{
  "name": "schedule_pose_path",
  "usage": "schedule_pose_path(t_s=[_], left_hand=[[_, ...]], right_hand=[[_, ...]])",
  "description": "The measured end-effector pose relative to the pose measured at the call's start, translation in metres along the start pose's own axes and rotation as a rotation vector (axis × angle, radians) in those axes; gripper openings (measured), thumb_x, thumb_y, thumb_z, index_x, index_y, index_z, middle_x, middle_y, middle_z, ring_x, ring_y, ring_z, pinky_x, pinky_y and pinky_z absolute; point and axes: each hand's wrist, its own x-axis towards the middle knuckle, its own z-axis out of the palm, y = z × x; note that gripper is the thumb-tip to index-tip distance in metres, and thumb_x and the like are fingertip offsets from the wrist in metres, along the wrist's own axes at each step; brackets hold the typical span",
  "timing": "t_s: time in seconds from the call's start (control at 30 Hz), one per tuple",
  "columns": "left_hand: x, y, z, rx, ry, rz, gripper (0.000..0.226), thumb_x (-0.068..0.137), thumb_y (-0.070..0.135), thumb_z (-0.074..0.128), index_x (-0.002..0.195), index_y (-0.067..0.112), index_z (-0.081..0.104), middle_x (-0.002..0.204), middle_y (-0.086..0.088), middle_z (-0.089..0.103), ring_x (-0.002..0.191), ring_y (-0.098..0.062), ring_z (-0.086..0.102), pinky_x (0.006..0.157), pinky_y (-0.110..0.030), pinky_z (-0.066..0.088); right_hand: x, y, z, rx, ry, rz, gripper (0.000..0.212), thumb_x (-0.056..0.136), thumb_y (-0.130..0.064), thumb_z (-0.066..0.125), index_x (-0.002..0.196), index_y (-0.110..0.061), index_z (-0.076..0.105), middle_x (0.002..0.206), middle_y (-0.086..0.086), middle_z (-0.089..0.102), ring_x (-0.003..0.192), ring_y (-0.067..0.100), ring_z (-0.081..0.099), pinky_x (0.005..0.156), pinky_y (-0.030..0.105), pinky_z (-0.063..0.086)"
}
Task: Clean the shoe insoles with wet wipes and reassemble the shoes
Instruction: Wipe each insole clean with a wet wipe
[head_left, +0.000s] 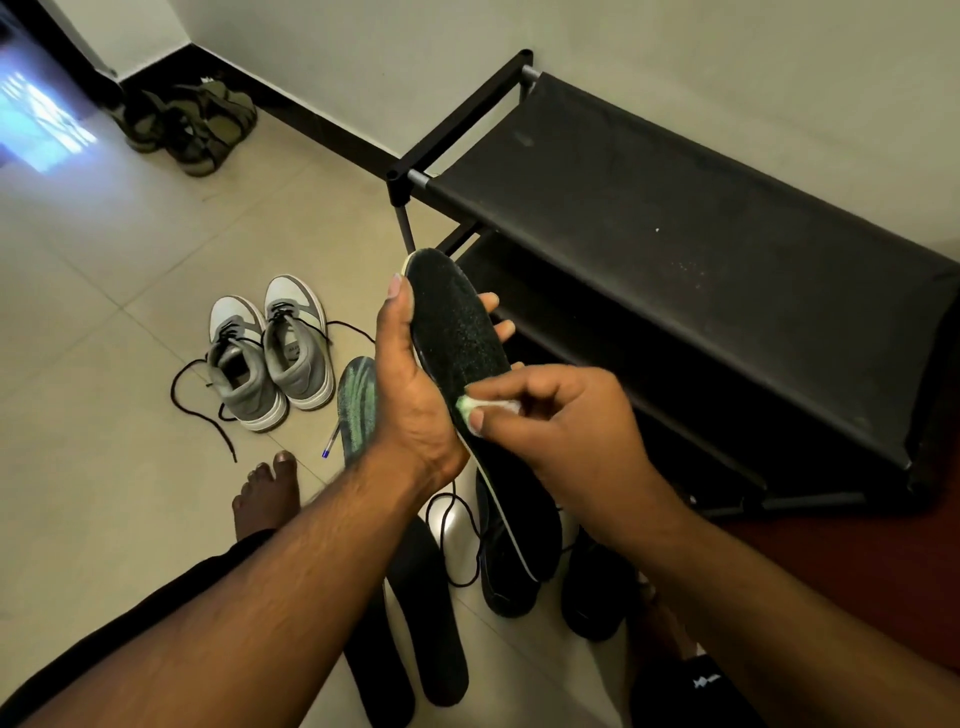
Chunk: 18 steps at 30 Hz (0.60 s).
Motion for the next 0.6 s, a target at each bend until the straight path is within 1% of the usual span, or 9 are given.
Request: schedule_pose_path(t_s=[0.07,0.1,0.2,0.27,0.33,0.37,0.43,0.53,0.6], left_hand=[[0.000,0.002,0.000,-0.018,-0.004,-0.026,0.062,0.089,0.066,0.039,0.109,0.014,0.066,0.104,-0.008,0.067,0.105,-0.029,0.061,0.071,-0.036,0.058],[0.001,0.002,0.000,-0.028,-0.014,-0.033,0.064,0.087,0.066,0.039,0.110,0.013,0.065,0.103,-0.008,0.067,0.103,-0.028,0.062,0.071,-0.036,0.058],[0.003,0.002,0.001,-0.044,-0.039,-0.012,0.070,0.088,0.066,0.040,0.122,0.009,0.058,0.104,-0.010,0.066,0.100,-0.027,0.062,0.083,-0.040,0.056],[0.003,0.001,0.002,-0.046,-0.052,-0.003,0.071,0.088,0.067,0.041,0.126,0.008,0.055,0.105,-0.011,0.065,0.101,-0.028,0.061,0.085,-0.041,0.056],[0.003,0.000,0.002,-0.034,-0.060,-0.004,0.070,0.089,0.066,0.041,0.124,0.008,0.056,0.105,-0.011,0.066,0.101,-0.028,0.062,0.083,-0.041,0.056],[0.003,0.000,0.001,-0.031,-0.060,-0.005,0.068,0.089,0.066,0.041,0.122,0.009,0.058,0.104,-0.011,0.066,0.101,-0.028,0.063,0.083,-0.041,0.055],[0.002,0.000,-0.001,-0.022,-0.046,-0.005,0.065,0.089,0.066,0.040,0.116,0.011,0.062,0.104,-0.010,0.067,0.100,-0.028,0.064,0.088,-0.042,0.053],[0.002,0.002,-0.004,-0.012,-0.027,-0.014,0.062,0.089,0.067,0.040,0.110,0.014,0.066,0.105,-0.011,0.067,0.102,-0.030,0.064,0.091,-0.042,0.052],[0.001,0.003,-0.005,-0.019,-0.034,-0.025,0.064,0.089,0.067,0.039,0.112,0.013,0.065,0.105,-0.011,0.067,0.102,-0.030,0.064,0.094,-0.044,0.051]], right_hand=[[-0.002,-0.004,0.000,0.079,-0.055,-0.008,0.018,0.076,0.003,0.076,0.091,-0.008,0.075,0.085,0.003,0.075,0.082,0.012,0.072,0.075,0.023,0.057],[0.000,-0.004,-0.001,0.088,-0.048,-0.002,0.018,0.075,0.004,0.076,0.090,-0.008,0.075,0.085,0.003,0.075,0.082,0.013,0.072,0.077,0.025,0.057],[0.013,0.005,-0.013,-0.088,0.086,-0.003,0.018,0.077,-0.001,0.076,0.083,-0.018,0.076,0.085,-0.001,0.074,0.082,0.011,0.071,0.080,0.033,0.059],[0.020,0.013,-0.022,-0.199,0.170,0.005,0.018,0.079,-0.005,0.075,0.081,-0.023,0.075,0.084,-0.007,0.074,0.079,0.005,0.069,0.077,0.030,0.058],[0.023,0.017,-0.025,-0.225,0.209,-0.005,0.014,0.079,-0.007,0.075,0.082,-0.021,0.076,0.081,-0.008,0.073,0.076,0.004,0.067,0.072,0.023,0.055],[0.021,0.017,-0.023,-0.215,0.200,-0.023,0.013,0.079,-0.006,0.075,0.082,-0.019,0.076,0.081,-0.007,0.072,0.076,0.003,0.067,0.071,0.020,0.053],[0.013,0.014,-0.012,-0.146,0.115,-0.068,0.014,0.079,-0.004,0.075,0.083,-0.017,0.074,0.082,-0.005,0.072,0.077,0.005,0.068,0.071,0.018,0.053],[0.003,0.008,0.000,-0.106,-0.018,-0.171,0.019,0.077,0.001,0.075,0.084,-0.017,0.074,0.085,-0.003,0.072,0.080,0.008,0.068,0.073,0.020,0.054],[0.007,0.010,-0.004,-0.118,0.010,-0.150,0.019,0.077,0.000,0.075,0.084,-0.018,0.074,0.085,-0.003,0.072,0.079,0.007,0.068,0.073,0.022,0.055]])
